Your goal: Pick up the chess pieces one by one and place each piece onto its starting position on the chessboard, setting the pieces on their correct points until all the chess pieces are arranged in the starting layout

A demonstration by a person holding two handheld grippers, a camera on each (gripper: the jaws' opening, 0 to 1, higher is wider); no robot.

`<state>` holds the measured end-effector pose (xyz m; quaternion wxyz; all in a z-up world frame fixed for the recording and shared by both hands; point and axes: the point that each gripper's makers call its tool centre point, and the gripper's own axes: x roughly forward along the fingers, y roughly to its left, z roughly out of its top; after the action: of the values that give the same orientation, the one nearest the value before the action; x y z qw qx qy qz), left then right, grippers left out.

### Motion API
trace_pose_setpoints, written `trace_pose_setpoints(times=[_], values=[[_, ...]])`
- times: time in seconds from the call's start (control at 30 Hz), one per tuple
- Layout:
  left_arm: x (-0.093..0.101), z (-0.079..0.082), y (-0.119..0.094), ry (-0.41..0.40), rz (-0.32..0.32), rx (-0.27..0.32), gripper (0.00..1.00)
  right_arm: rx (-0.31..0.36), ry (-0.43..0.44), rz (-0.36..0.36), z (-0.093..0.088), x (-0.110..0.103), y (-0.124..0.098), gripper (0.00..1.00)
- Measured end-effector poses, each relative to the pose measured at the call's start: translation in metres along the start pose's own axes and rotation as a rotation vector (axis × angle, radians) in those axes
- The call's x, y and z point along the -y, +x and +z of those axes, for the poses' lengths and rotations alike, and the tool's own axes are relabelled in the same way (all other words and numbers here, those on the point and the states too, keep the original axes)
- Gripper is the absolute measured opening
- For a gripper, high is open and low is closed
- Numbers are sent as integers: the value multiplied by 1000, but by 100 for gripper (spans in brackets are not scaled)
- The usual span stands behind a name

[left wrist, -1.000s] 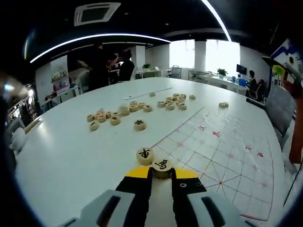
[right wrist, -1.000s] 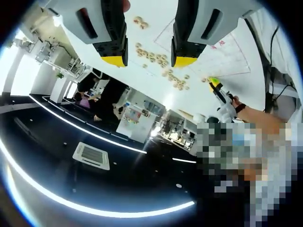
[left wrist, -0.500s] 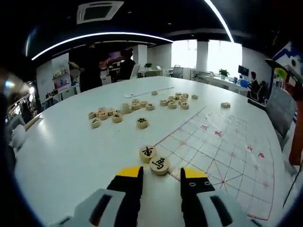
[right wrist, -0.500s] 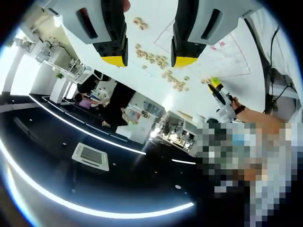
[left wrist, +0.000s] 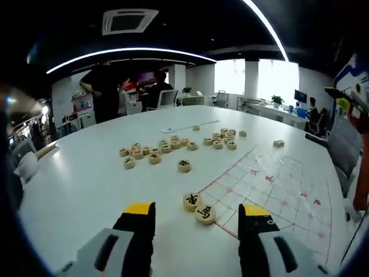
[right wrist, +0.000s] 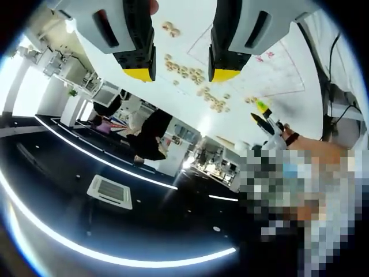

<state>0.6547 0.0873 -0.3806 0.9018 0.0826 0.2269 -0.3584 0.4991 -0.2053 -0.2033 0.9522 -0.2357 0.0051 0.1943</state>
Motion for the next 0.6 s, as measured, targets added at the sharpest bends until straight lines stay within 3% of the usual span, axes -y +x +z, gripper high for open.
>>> trace_pose_setpoints(times=[0.23,0.33,0.6], values=[[-41,17,10,-74,76,44,58,8,-1,-7,2,2,-2,37],[-57,22,24,-23,104,32,58,8,2,-13,1,4,-2,37],[-84,36,62,-78,156,39,55,12,6,-18,1,8,-6,37]])
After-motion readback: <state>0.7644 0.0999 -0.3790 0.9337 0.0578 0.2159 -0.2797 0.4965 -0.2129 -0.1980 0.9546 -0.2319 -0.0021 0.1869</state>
